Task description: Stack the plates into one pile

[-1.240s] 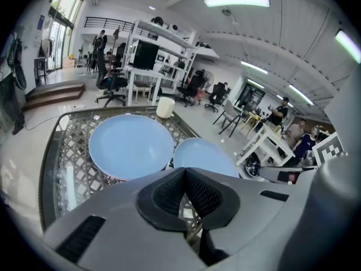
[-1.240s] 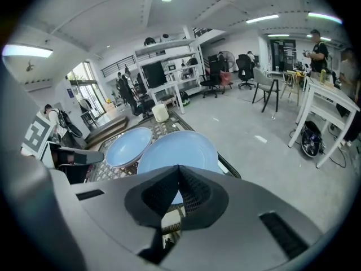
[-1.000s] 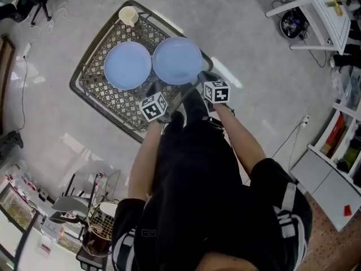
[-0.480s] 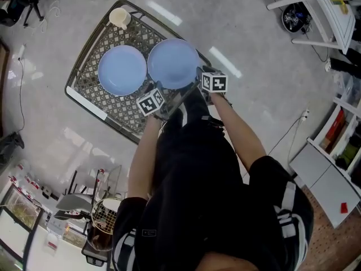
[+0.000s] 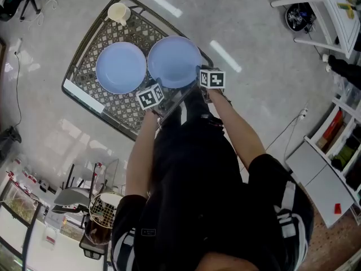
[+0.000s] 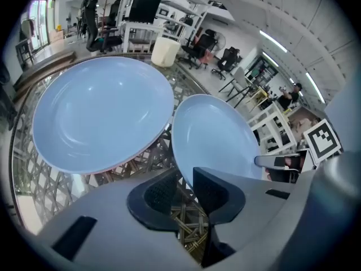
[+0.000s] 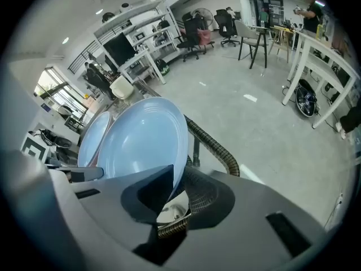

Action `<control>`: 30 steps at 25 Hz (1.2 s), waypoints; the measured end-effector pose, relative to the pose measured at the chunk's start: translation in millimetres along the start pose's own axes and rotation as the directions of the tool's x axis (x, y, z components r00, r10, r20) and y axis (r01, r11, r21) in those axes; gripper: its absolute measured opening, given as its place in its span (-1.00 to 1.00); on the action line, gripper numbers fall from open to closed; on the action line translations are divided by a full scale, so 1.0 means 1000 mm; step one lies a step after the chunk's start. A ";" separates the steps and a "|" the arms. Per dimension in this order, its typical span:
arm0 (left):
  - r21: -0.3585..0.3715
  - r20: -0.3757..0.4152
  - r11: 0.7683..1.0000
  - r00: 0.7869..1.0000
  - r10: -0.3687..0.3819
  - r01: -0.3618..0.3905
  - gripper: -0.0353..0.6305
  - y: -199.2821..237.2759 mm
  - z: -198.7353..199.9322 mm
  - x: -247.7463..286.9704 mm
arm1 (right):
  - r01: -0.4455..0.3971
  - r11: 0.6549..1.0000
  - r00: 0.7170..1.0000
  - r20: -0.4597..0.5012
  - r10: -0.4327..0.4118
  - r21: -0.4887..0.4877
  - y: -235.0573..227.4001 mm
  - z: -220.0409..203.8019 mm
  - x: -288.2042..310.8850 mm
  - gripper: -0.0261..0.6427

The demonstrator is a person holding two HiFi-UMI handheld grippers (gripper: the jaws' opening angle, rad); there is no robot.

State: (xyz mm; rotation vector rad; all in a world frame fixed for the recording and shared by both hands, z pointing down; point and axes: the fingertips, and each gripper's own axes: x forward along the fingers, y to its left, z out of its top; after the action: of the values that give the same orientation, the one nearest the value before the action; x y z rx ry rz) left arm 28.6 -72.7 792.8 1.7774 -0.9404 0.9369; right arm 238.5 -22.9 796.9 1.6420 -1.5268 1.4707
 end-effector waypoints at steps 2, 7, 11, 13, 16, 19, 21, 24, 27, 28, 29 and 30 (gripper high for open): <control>0.033 -0.004 0.999 1.000 0.006 -0.006 -0.64 -0.003 0.001 0.001 | 0.014 1.000 1.000 -0.008 -0.014 -0.011 -0.001 -0.001 0.001 -0.74; 0.042 0.021 0.999 1.000 -0.010 0.009 -0.64 -0.016 0.003 -0.010 | 0.026 1.000 1.000 -0.011 -0.026 -0.008 -0.005 0.000 -0.011 -0.74; 0.023 0.069 0.999 0.996 -0.049 0.048 -0.64 -0.029 0.011 -0.025 | 0.024 0.999 1.000 0.010 -0.024 -0.032 -0.003 0.013 -0.029 -0.74; 0.008 0.102 0.998 0.993 -0.055 0.054 -0.64 -0.033 0.018 -0.034 | 0.014 0.999 1.000 0.026 -0.013 -0.051 0.000 0.023 -0.037 -0.74; -0.021 0.165 0.998 0.985 -0.047 0.052 -0.65 -0.031 0.032 -0.052 | -0.005 0.995 0.999 0.043 0.009 -0.101 0.015 0.042 -0.042 -0.74; -0.066 0.223 0.997 0.975 -0.024 0.039 -0.65 -0.017 0.043 -0.073 | -0.033 0.986 0.998 0.055 0.043 -0.162 0.041 0.062 -0.043 -0.74; -0.106 0.256 0.994 0.967 0.005 0.023 -0.65 -0.003 0.049 -0.086 | -0.058 0.977 0.996 0.050 0.070 -0.206 0.063 0.074 -0.039 -0.74; -0.180 0.301 0.984 0.952 0.063 -0.008 -0.65 0.024 0.055 -0.106 | -0.104 0.952 0.993 0.031 0.118 -0.288 0.102 0.090 -0.030 -0.74; -0.259 0.331 0.965 0.935 0.125 -0.037 -0.66 0.056 0.057 -0.122 | -0.150 0.919 0.987 -0.005 0.160 -0.365 0.142 0.099 -0.016 -0.74; -0.287 0.337 0.957 0.930 0.146 -0.046 -0.66 0.066 0.057 -0.126 | -0.165 0.906 0.985 -0.019 0.171 -0.390 0.155 0.101 -0.010 -0.74; -0.314 0.340 0.948 0.925 0.166 -0.055 -0.66 0.075 0.056 -0.130 | -0.180 0.893 0.983 -0.034 0.182 -0.413 0.167 0.103 -0.005 -0.74; -0.339 0.342 0.939 0.921 0.185 -0.063 -0.67 0.085 0.054 -0.133 | -0.193 0.880 0.980 -0.049 0.191 -0.435 0.179 0.104 0.001 -0.74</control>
State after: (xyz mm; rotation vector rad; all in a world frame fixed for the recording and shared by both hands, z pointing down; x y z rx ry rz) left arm -91.4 -122.2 688.4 1.6483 -1.3787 0.4878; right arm 116.2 -163.4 706.8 1.2472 -1.8972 1.1060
